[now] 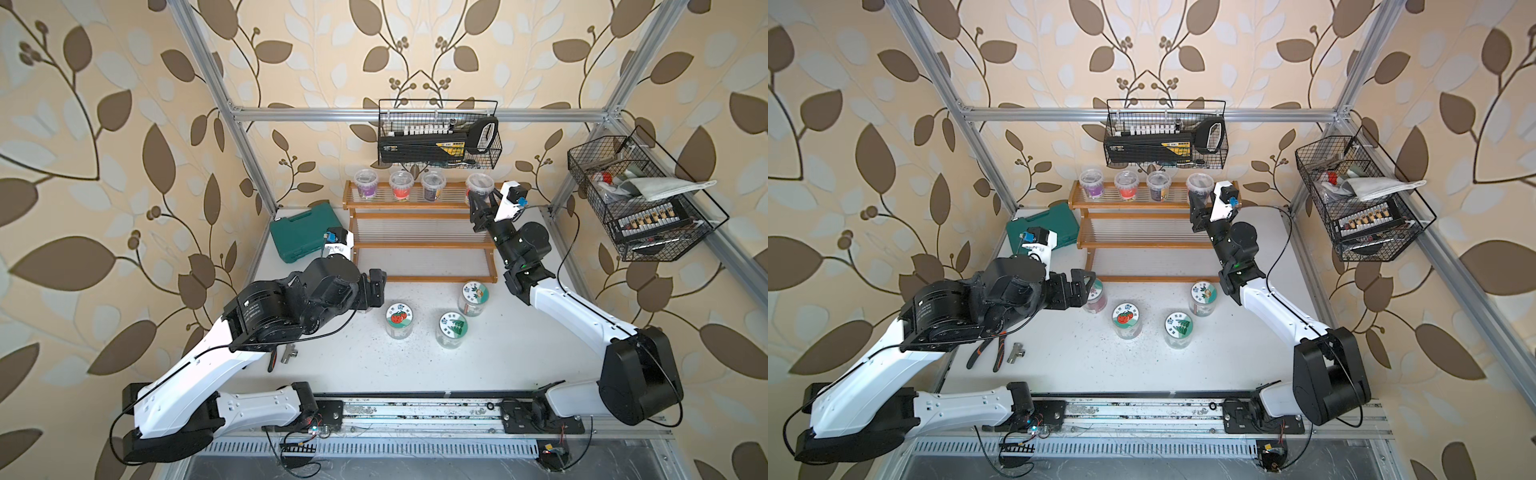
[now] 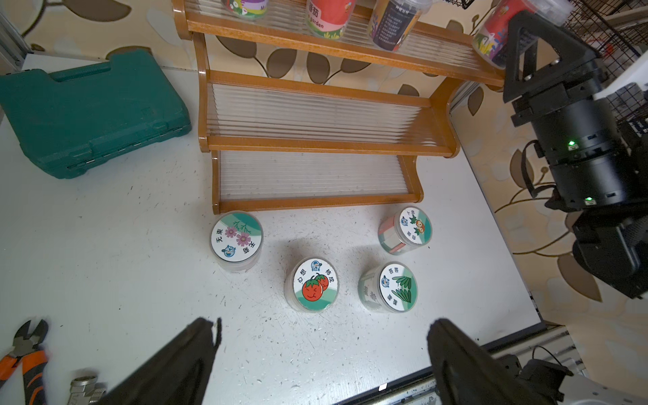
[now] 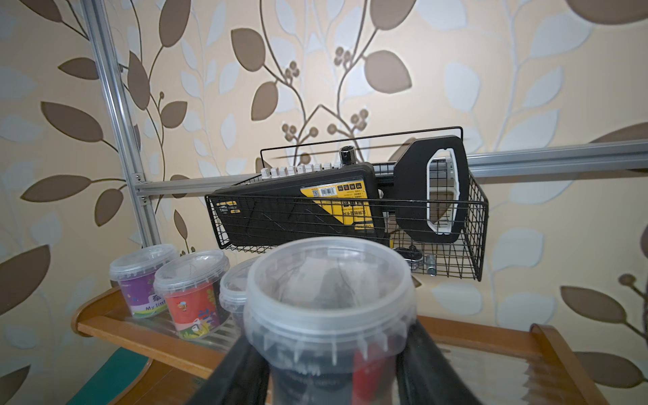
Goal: Place the seed container on the shelf
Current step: Place the seed jar on the shelf.
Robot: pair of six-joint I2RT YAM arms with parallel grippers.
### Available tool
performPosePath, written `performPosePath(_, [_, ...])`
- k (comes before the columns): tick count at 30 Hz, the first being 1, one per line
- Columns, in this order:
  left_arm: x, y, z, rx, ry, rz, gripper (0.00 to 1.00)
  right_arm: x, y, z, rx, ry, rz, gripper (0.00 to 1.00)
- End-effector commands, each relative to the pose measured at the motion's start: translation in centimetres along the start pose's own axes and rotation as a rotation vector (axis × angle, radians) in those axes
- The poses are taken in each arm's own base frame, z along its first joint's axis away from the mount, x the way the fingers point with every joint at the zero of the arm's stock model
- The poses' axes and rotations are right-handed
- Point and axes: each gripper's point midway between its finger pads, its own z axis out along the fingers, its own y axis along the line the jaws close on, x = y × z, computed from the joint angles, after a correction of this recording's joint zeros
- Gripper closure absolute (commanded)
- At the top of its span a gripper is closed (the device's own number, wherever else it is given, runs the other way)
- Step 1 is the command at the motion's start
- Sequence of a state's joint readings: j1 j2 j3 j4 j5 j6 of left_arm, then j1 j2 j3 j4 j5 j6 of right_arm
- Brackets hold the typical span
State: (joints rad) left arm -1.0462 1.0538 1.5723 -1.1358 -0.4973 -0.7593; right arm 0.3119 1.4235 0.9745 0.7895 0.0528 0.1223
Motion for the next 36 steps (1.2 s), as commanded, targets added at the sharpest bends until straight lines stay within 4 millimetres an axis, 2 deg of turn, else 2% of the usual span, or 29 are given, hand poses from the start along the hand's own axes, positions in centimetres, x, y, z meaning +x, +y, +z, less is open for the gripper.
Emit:
performPosePath(1, [-0.7,0.7,-0.5,-0.014,-0.034,-0.004,0.02,-0.5,-0.6,0.9,0.030,-0.007,-0.023,0.47])
performPosePath(12, [-0.7,0.8,-0.4,-0.019,-0.035,-0.002,0.02,2.3,-1.7,2.3,0.083,0.091,-0.055,0.47])
performPosePath(30, [-1.0,1.3,-1.0,-0.016,-0.052,-0.010,0.02,4.5,-2.3,3.9,0.113,0.166,-0.060,0.47])
performPosePath(36, [-1.2,1.5,-1.2,-0.017,-0.064,-0.010,0.02,5.2,-2.2,4.2,0.102,0.181,-0.064,0.42])
